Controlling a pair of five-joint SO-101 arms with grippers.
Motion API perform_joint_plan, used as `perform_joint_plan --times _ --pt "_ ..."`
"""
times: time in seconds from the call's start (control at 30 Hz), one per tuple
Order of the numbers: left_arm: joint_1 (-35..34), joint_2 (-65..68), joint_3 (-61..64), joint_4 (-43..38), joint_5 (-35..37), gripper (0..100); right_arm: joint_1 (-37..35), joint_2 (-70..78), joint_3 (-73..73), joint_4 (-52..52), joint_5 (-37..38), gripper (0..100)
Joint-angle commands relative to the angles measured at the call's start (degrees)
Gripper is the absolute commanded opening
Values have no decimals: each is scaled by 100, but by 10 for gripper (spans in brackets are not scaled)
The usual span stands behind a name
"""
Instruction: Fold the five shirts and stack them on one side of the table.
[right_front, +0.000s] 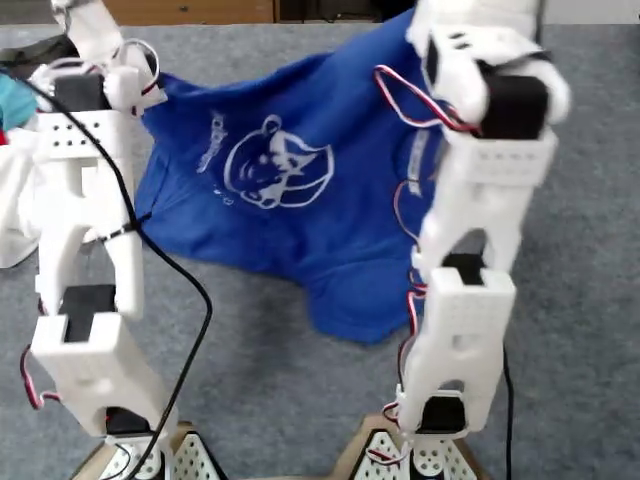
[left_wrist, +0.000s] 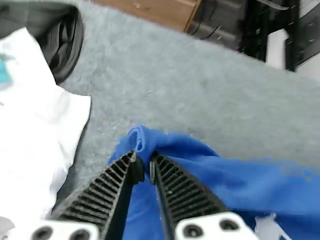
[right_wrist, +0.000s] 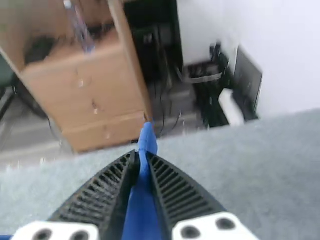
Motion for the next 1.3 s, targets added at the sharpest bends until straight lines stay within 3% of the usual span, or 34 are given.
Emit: perform_joint_plan --times 0.0,0.3,0.67,0.9,1.07,1.27 --pt "62 -848 -879 747 -53 20 198 -1024 -259 9 79 6" --pt "9 -2211 -2013 1978 -53 20 286 -2862 -286 255 176 6" --pt "-229 -4048 -2347 2163 -26 20 954 -4585 -110 246 369 6" --pt "-229 -4295 -2031 2198 -26 20 936 -4251 180 255 360 6" --pt "-264 -3776 -440 1371 -26 20 936 -3574 980 141 360 6" --pt "-440 -3222 1758 -923 -44 20 936 -2369 1763 -668 352 6"
